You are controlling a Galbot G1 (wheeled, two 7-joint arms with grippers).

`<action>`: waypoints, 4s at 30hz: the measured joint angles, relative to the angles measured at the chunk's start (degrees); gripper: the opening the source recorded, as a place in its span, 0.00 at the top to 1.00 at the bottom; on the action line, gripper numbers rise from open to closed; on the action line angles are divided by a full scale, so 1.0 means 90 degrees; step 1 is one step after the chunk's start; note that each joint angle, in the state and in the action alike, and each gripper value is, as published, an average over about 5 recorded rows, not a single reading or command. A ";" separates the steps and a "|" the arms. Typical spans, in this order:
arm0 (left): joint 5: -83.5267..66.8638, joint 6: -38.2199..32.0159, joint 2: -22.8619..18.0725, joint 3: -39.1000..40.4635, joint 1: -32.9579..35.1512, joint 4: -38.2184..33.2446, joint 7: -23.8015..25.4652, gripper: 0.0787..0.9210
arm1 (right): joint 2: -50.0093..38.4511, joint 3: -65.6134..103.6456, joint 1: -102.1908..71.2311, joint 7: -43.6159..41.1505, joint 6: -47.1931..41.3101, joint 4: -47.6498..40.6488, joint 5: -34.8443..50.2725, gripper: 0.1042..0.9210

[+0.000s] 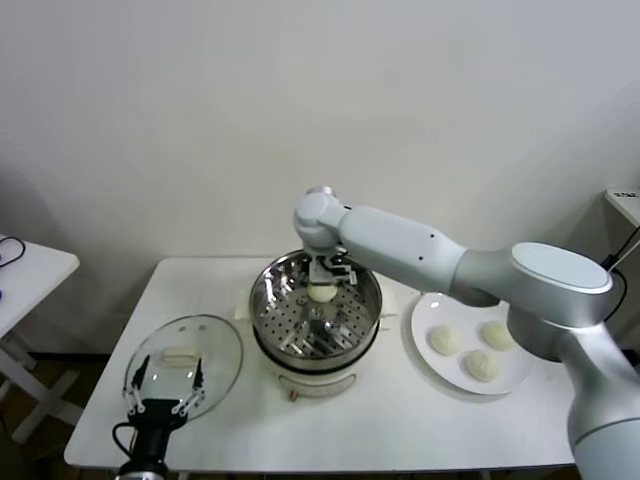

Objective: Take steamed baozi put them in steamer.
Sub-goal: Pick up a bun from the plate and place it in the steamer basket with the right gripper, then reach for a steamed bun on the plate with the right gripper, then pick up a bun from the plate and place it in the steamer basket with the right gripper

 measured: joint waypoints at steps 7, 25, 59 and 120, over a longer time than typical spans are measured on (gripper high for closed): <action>-0.0006 -0.0005 -0.0006 -0.0019 0.0003 0.0000 -0.0003 0.12 | -0.0082 -0.0027 0.0107 -0.0114 -0.0001 0.0114 0.0229 0.12; 0.0024 -0.0007 -0.0028 0.0047 -0.0074 -0.0049 -0.0006 0.12 | -0.1606 -0.0946 0.1739 -0.0550 -0.1506 0.1112 0.3120 0.12; 0.0140 0.0015 -0.0008 0.0075 0.0118 -0.0206 -0.0007 0.12 | -0.4024 0.0464 -0.0694 -0.0269 -0.3521 -0.0030 0.3929 0.12; 0.0092 0.0029 -0.0003 -0.0009 0.0055 -0.0046 -0.0010 0.12 | -0.3129 0.1247 -0.1889 -0.0057 -0.3357 -0.1326 0.3313 0.23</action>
